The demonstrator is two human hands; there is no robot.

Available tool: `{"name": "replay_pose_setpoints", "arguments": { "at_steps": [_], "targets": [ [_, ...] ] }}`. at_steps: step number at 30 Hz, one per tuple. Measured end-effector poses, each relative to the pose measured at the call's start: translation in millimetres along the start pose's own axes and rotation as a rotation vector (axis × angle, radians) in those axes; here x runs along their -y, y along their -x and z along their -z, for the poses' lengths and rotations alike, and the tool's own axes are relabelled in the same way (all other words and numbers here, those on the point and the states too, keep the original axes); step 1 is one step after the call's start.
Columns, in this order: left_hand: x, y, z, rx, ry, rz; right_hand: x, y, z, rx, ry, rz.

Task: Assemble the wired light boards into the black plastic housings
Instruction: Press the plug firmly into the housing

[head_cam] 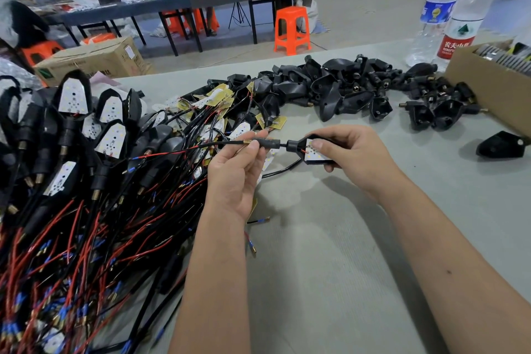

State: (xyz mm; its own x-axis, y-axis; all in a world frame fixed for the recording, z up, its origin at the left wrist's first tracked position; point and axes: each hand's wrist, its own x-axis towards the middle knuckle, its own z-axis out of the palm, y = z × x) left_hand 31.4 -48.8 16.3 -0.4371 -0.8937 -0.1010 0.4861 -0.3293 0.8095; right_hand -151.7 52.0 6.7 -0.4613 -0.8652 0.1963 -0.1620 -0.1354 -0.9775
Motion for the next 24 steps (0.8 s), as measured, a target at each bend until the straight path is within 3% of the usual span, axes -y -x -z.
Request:
{"name": "replay_pose_setpoints", "arguments": {
  "at_steps": [11, 20, 24],
  "targets": [
    [1.4, 5.0, -6.9, 0.217, 0.009, -0.118, 2.7, 0.5, -1.5, -0.002, -0.216, -0.116],
    [4.7, 6.0, -8.5, 0.175, -0.103, -0.185, -3.4, -2.7, -3.1, -0.045, 0.040, -0.054],
    [4.8, 5.1, -8.8, 0.164, -0.136, -0.196, -5.2, -3.1, -3.4, -0.049, -0.018, -0.067]
  ]
}}
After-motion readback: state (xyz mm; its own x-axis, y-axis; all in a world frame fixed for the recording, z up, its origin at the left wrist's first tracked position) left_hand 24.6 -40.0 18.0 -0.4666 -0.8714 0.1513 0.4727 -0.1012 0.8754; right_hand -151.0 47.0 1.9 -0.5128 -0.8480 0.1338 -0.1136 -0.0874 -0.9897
